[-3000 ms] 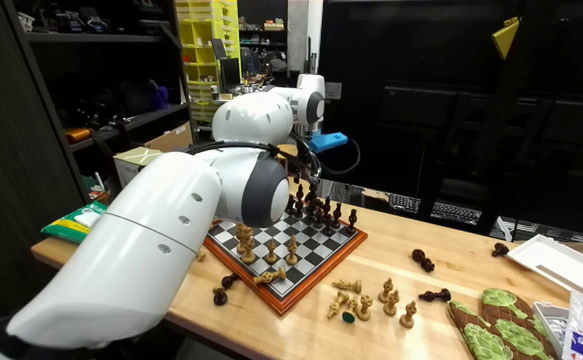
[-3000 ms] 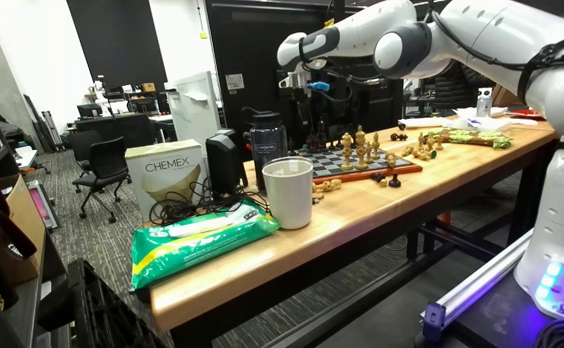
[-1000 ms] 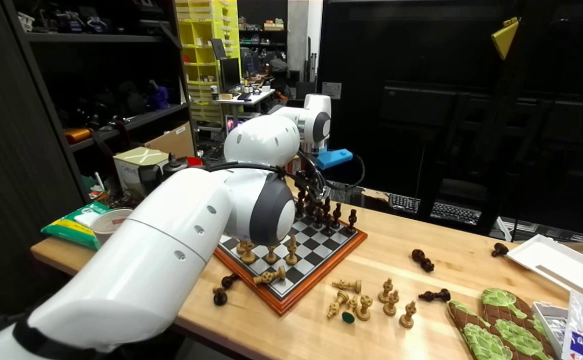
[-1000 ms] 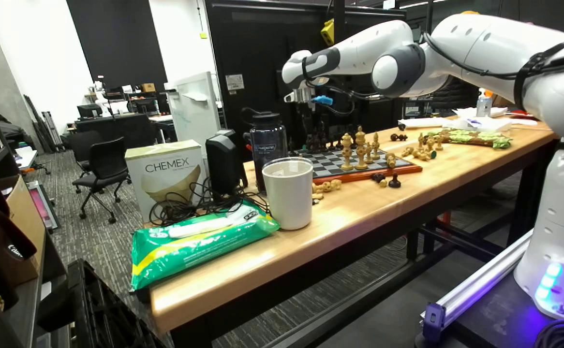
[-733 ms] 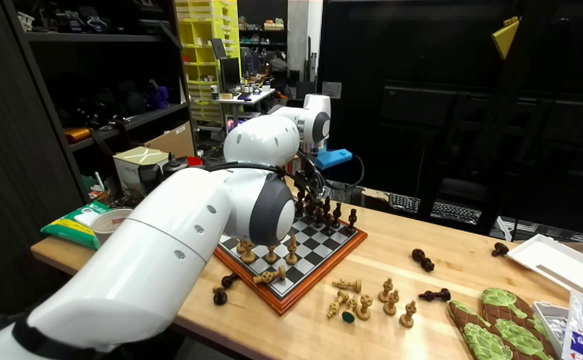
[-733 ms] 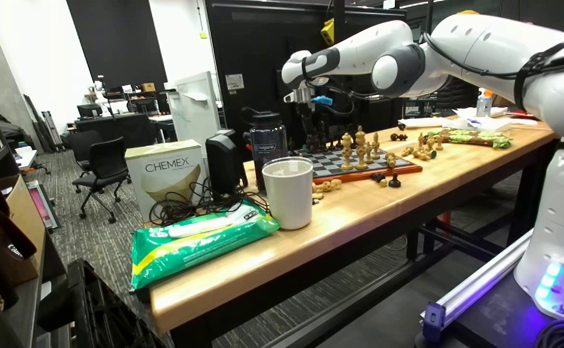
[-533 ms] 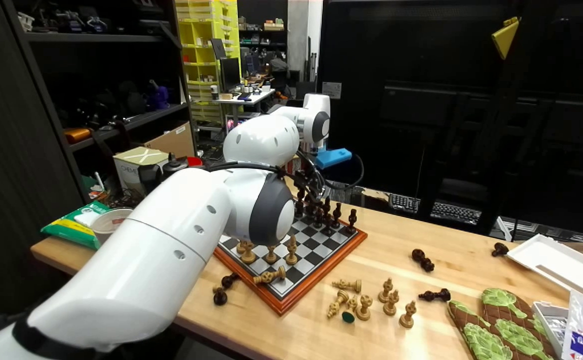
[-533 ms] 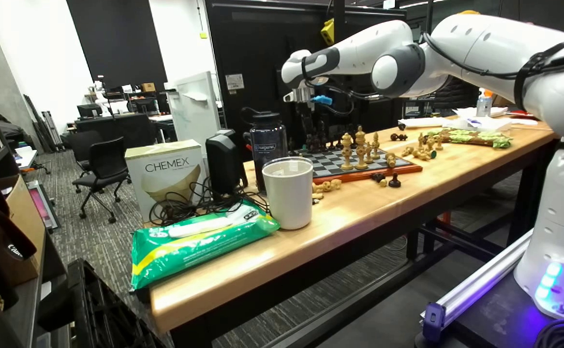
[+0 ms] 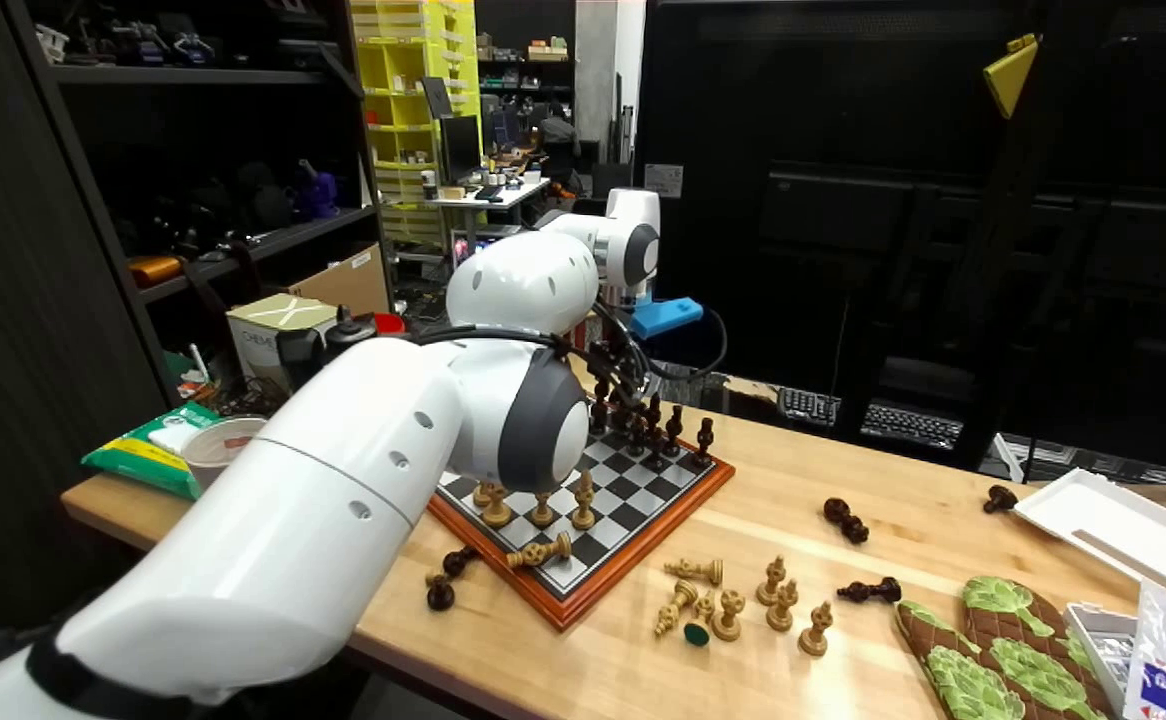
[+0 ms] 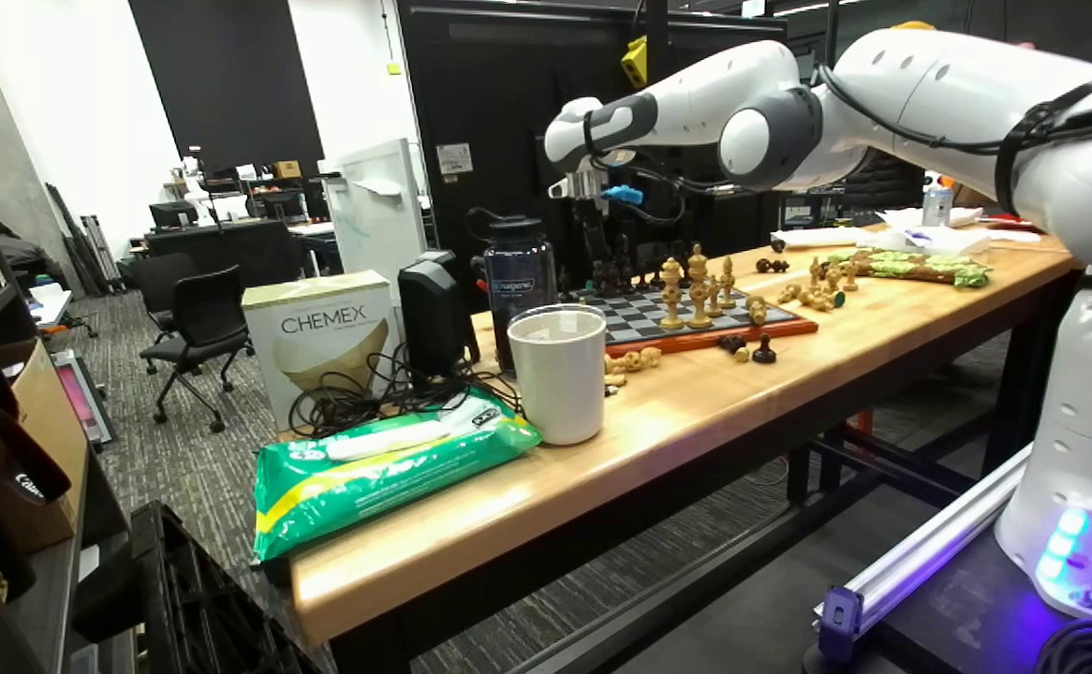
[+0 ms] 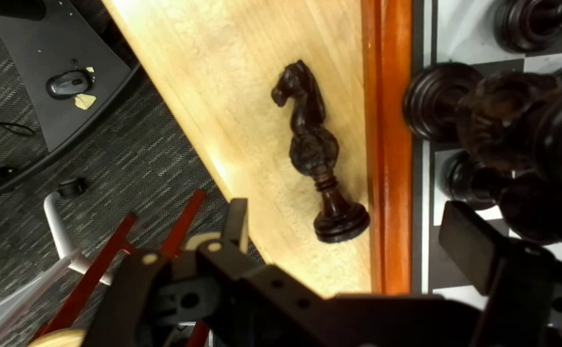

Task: Put the dark brown chess piece on the board

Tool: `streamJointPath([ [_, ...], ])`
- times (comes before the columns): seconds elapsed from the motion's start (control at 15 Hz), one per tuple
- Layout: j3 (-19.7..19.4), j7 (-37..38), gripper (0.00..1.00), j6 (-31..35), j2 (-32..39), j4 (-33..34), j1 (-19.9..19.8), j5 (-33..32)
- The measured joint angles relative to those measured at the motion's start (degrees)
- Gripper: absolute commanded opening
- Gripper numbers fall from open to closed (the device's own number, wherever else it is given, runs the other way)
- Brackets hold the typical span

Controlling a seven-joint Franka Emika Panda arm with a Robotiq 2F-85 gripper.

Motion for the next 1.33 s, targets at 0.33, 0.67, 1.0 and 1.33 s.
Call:
streamJointPath([
  [0.33,0.05,0.01,1.00,0.00,0.82,0.03,0.11,0.09],
  [0.67,0.26,0.19,1.00,0.00,1.52,0.11,0.17,0.39],
  [1.0,0.54,0.58,0.69,-0.01,1.92,0.16,0.23,0.40],
  [1.33,0.77,0.60,0.31,-0.98,1.89,1.38,0.50,0.44],
])
